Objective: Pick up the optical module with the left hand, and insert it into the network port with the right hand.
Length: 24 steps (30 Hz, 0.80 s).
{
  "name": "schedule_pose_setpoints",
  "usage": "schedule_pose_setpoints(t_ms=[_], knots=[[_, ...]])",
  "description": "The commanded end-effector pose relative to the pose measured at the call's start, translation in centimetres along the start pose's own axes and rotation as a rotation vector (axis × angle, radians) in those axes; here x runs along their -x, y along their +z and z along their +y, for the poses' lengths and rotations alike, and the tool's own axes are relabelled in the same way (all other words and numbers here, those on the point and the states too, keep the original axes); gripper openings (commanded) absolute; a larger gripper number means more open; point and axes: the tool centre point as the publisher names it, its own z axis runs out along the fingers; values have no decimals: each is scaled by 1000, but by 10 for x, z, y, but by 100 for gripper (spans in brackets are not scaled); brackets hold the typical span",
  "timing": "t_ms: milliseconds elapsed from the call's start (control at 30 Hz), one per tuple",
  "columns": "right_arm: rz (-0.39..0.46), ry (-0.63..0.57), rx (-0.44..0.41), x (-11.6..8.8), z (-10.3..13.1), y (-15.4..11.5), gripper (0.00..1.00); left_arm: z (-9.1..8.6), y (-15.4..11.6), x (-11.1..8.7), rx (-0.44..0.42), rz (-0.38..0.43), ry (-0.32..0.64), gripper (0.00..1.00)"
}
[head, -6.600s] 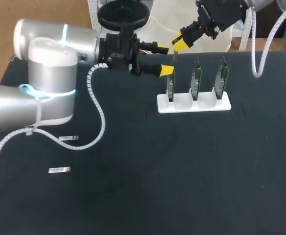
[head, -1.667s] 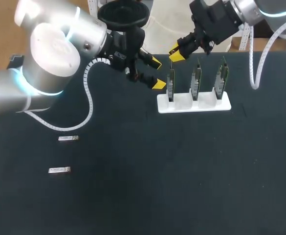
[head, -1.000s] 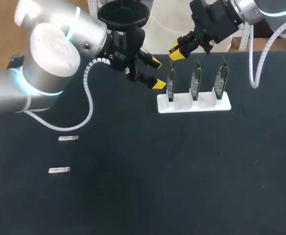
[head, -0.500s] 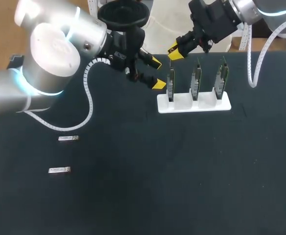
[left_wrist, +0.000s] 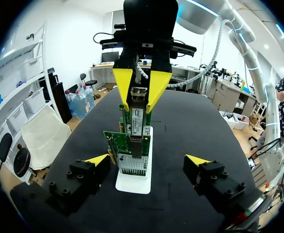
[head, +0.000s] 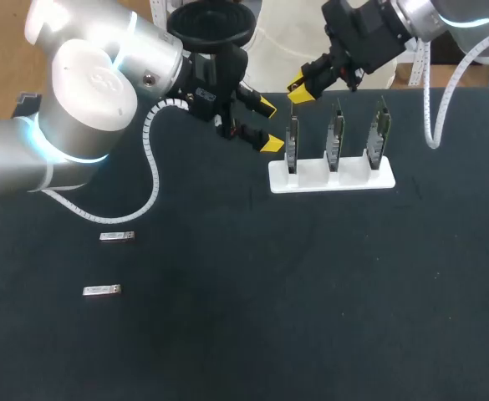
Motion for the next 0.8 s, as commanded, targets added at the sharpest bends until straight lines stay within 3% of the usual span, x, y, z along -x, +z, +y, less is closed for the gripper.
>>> schedule_pose_setpoints(t_ms=[33, 800], knots=[[4, 0, 4, 0, -2, 2, 0, 1, 1, 1, -2, 5, -2, 100], [19, 18, 10, -7, -2, 5, 0, 1, 1, 1, -2, 5, -2, 100]])
